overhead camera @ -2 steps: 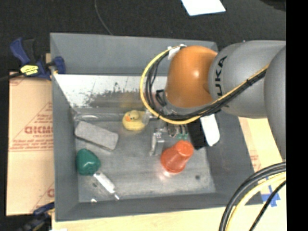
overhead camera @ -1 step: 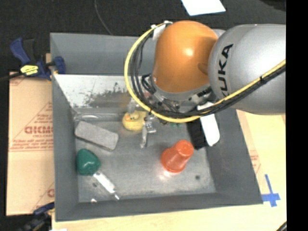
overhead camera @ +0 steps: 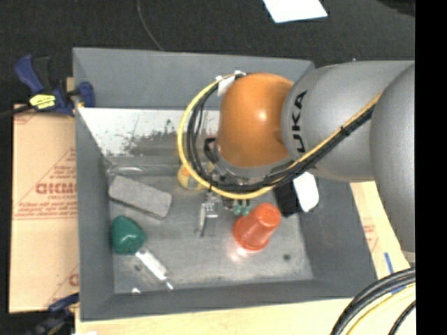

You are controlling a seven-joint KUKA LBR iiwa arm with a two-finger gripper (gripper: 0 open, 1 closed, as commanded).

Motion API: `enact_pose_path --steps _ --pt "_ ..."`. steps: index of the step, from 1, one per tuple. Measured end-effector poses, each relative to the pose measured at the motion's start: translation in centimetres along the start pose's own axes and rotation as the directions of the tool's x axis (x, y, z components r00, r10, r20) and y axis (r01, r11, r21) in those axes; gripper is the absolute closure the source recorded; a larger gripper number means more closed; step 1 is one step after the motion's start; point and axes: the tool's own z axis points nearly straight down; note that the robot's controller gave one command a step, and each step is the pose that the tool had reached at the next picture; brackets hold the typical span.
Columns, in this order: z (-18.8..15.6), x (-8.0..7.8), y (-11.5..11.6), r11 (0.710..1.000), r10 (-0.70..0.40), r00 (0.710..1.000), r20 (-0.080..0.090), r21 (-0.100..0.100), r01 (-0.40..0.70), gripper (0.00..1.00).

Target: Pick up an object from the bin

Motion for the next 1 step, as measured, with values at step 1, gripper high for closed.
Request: enact_pose_path --steps 1 --pt "-8.3 4.89 5.29 0.99 -0.14 0.989 0.04 -0.005 0.14 0.0"
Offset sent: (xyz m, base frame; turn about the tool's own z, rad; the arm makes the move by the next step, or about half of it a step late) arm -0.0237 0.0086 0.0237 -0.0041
